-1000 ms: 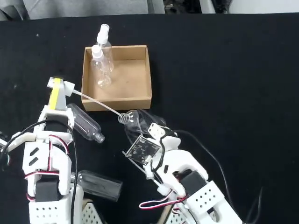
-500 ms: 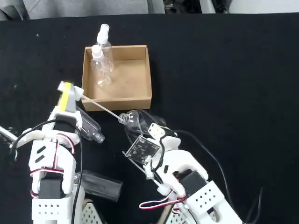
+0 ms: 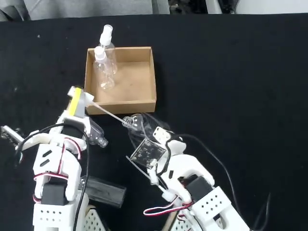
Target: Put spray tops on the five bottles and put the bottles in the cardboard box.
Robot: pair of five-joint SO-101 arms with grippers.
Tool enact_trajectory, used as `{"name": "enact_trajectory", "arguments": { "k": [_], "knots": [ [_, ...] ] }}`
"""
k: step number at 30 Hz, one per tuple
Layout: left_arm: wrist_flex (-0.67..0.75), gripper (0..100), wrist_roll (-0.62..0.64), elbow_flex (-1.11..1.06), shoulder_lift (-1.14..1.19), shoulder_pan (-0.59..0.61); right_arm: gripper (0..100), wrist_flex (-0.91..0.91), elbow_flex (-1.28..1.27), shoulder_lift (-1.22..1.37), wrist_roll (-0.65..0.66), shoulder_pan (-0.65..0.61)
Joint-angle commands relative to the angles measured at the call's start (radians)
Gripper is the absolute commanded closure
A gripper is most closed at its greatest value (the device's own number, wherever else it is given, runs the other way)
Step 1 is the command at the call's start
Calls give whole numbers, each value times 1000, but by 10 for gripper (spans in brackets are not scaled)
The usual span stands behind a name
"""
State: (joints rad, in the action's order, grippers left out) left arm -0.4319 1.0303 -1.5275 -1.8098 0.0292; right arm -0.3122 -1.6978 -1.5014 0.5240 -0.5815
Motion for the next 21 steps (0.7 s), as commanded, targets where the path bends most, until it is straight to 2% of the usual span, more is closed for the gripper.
{"name": "enact_trajectory", "arguments": {
  "k": [1, 7, 14, 21],
  "knots": [
    [-3, 971, -58, 12, -12, -76, 988, -5, 2, -19, -35, -12],
    [-5, 971, -63, 8, -12, -133, 988, -5, 2, -19, -41, -12],
    [-5, 971, -64, -8, -12, -147, 988, -5, 2, -19, -41, -12],
    [-3, 971, -157, -53, -12, -251, 988, -5, 2, -19, -41, -12]
  ]
}}
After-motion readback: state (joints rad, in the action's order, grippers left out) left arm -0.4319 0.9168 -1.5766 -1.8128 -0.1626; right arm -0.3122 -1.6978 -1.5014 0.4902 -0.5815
